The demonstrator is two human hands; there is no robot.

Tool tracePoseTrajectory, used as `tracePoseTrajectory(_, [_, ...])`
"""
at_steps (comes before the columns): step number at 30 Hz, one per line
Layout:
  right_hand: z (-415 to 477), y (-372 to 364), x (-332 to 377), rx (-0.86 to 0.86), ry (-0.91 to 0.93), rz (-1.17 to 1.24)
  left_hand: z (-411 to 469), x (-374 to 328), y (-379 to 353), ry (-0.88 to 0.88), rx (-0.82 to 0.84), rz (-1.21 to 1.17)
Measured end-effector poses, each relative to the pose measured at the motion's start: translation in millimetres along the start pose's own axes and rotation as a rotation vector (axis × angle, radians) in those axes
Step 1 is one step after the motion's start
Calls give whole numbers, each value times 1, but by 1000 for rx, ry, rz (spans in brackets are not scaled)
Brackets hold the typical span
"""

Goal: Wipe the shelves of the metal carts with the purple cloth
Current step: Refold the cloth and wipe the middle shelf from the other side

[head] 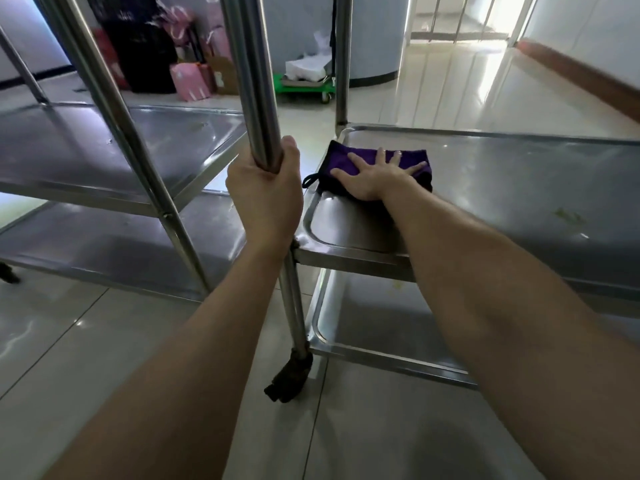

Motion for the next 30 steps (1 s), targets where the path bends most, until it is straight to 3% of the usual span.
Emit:
tracePoseTrajectory(8, [-61, -19, -6, 25, 134, 8, -7, -6, -12, -71, -6, 80])
tracePoseTrajectory(13, [-121, -37, -70, 46, 257, 21, -9, -14, -7, -12, 13, 69])
tracePoseTrajectory(21, [-187, -41, -268, -143, -6, 60, -2, -1, -1, 88, 110, 97])
tracePoseTrajectory(28, [-184, -48, -275, -198, 22, 103, -4, -10, 3, 132, 157, 143])
tracePoseTrajectory(30, [-181, -48, -277, -195, 26, 107, -27, -26, 4, 71, 67, 277])
Point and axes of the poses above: each hand's wrist, its own z-axis towards the middle knuckle, its own y-axis out of the back of the hand, x = y × z, the point moved 1 cm from there along z, towards the middle knuckle, and after that the axes turned 11 degrees about -y, right-handed, at the moved point
